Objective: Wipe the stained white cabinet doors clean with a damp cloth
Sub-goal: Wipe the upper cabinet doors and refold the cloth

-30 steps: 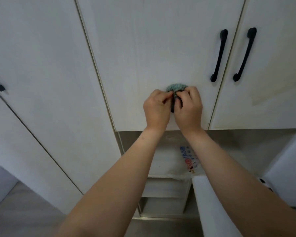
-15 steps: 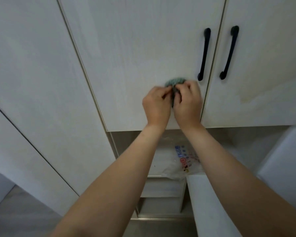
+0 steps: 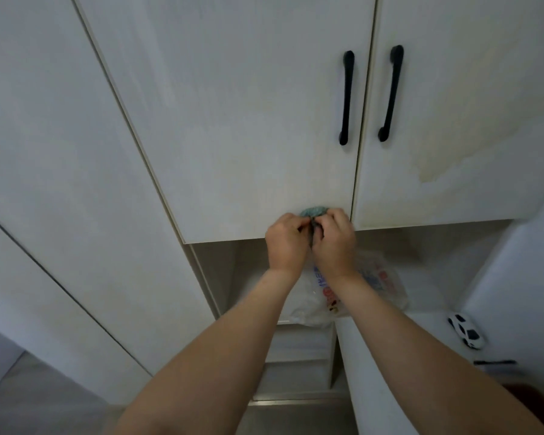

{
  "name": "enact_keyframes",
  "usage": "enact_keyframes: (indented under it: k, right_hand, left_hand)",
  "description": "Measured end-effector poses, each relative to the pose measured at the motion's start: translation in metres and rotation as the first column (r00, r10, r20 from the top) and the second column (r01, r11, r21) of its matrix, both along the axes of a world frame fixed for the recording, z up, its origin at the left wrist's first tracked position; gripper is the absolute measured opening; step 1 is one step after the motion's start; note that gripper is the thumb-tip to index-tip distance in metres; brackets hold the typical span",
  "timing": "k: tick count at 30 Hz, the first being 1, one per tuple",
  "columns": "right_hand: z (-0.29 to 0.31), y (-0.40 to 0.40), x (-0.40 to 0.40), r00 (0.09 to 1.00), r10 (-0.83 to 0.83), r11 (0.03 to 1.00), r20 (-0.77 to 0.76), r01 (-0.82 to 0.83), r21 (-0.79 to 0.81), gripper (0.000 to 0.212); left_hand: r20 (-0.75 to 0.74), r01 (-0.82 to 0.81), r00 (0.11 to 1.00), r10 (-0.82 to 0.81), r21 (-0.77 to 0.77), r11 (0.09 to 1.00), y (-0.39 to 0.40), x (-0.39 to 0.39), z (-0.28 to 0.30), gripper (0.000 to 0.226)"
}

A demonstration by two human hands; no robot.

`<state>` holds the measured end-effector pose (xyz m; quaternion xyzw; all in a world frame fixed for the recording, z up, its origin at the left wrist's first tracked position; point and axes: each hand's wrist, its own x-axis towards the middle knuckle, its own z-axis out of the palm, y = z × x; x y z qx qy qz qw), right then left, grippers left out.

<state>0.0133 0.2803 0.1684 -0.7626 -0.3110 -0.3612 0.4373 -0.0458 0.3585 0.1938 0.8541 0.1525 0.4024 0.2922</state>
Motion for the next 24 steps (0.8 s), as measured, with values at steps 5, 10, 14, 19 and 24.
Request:
enact_keyframes:
  k: [5, 10, 14, 19, 24]
  right_hand:
    - [0.091, 0.003, 0.016, 0.988, -0.113, 0.965, 0.103, 0.085, 0.248, 0.014]
    - [0.064, -0.009, 0.027, 0.977, -0.118, 0.972, 0.175, 0.077, 0.221, 0.007]
    - [-0.022, -0.026, 0.015, 0.999, -0.041, 0.999, 0.009, 0.041, 0.007, 0.005]
    - [-0.002, -0.030, 0.013, 0.999, -0.041, 0.998, -0.022, 0.042, 0.038, 0.005]
    - [0.077, -0.035, 0.039, 0.970, -0.154, 0.974, 0.188, 0.117, 0.195, 0.010]
  left_hand:
    - [0.278, 0.006, 0.961, -0.002, -0.015, 1.000, -0.010, 0.023, 0.086, 0.013]
    - [0.221, 0.041, 0.975, -0.036, -0.018, 0.999, -0.017, 0.027, 0.066, 0.011]
    - [-0.090, 0.044, 0.994, -0.056, -0.128, 0.991, -0.019, 0.016, -0.003, 0.011]
    - [-0.044, 0.043, 0.998, -0.050, -0.154, 0.987, -0.029, 0.015, 0.007, 0.014]
    - [0.213, 0.060, 0.976, -0.055, -0.016, 0.998, -0.036, 0.041, 0.078, 0.013]
